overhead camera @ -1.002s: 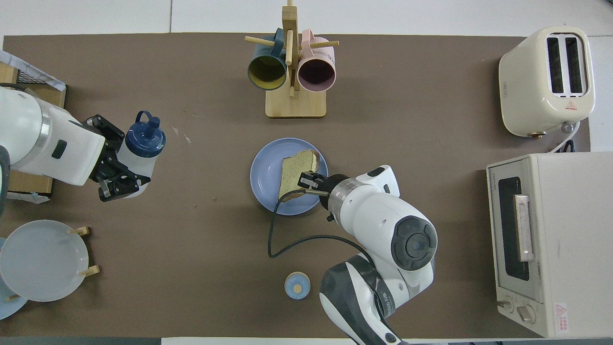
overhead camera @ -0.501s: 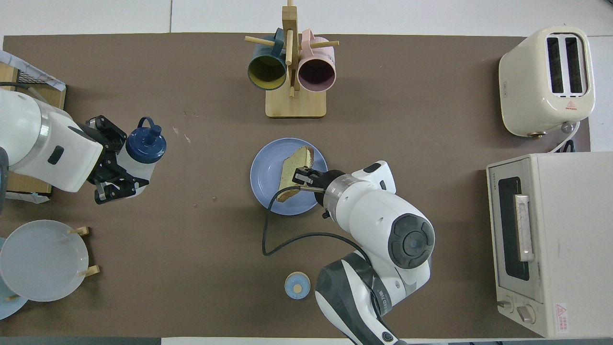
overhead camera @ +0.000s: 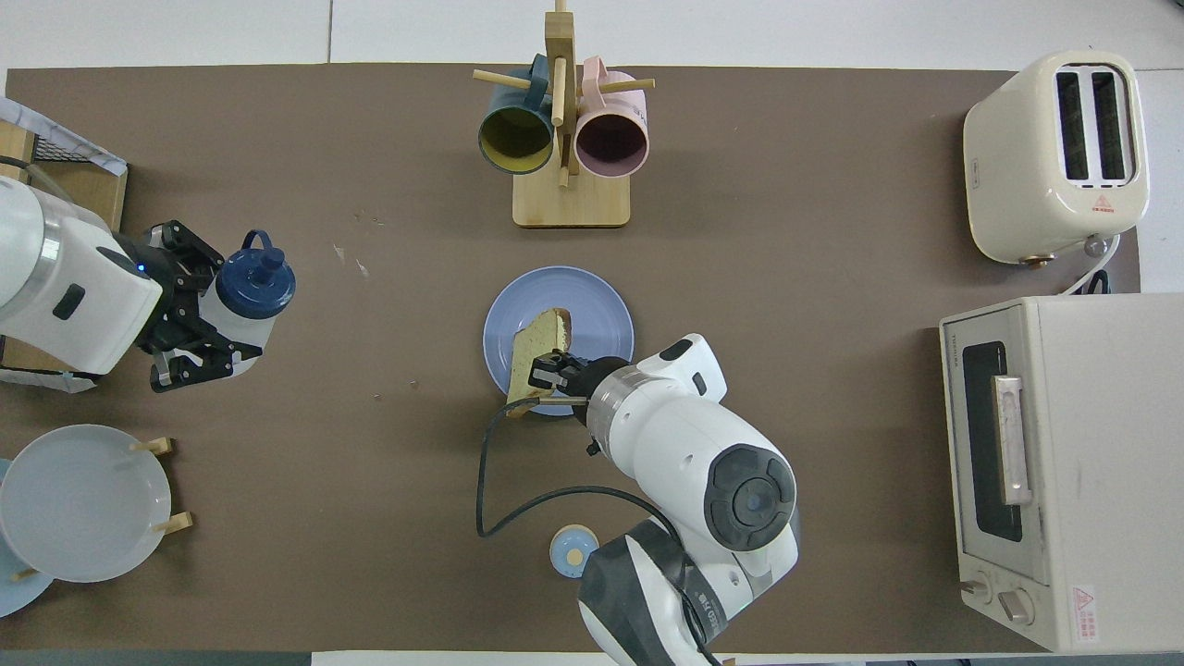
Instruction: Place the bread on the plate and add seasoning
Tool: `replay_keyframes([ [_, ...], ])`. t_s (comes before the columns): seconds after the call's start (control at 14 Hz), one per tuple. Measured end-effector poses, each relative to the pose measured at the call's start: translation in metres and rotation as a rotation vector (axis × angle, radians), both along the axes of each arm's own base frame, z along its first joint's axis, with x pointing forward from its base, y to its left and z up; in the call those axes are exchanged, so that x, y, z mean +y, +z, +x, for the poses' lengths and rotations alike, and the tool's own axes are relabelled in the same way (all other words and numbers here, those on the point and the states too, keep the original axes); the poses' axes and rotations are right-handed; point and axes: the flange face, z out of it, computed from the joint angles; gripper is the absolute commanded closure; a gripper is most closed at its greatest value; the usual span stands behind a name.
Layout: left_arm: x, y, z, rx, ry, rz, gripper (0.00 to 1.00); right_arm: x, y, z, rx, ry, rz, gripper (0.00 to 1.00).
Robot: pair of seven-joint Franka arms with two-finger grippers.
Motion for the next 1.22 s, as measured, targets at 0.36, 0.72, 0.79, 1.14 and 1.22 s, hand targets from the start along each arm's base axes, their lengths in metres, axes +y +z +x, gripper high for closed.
replay_keyframes([
  [0.36, 0.009, -0.006, 0.000, 0.002, -0.031, 0.045, 1.00, -0.018, -0.010, 0.008, -0.008, 0.020, -0.035, 1.00],
  [0.72, 0.014, -0.012, -0.004, 0.012, -0.059, 0.071, 1.00, -0.038, -0.038, 0.005, -0.007, 0.015, -0.064, 1.00],
  [0.79, 0.014, -0.013, -0.006, 0.015, -0.060, 0.071, 1.00, -0.045, -0.040, 0.009, -0.013, 0.023, -0.075, 1.00],
  [1.14, 0.014, -0.013, -0.010, 0.024, -0.067, 0.068, 1.00, -0.072, -0.050, 0.020, -0.005, 0.005, -0.100, 1.00],
  [1.22, 0.014, -0.013, -0.010, 0.025, -0.067, 0.068, 1.00, -0.073, -0.053, 0.017, 0.001, 0.006, -0.105, 1.00],
])
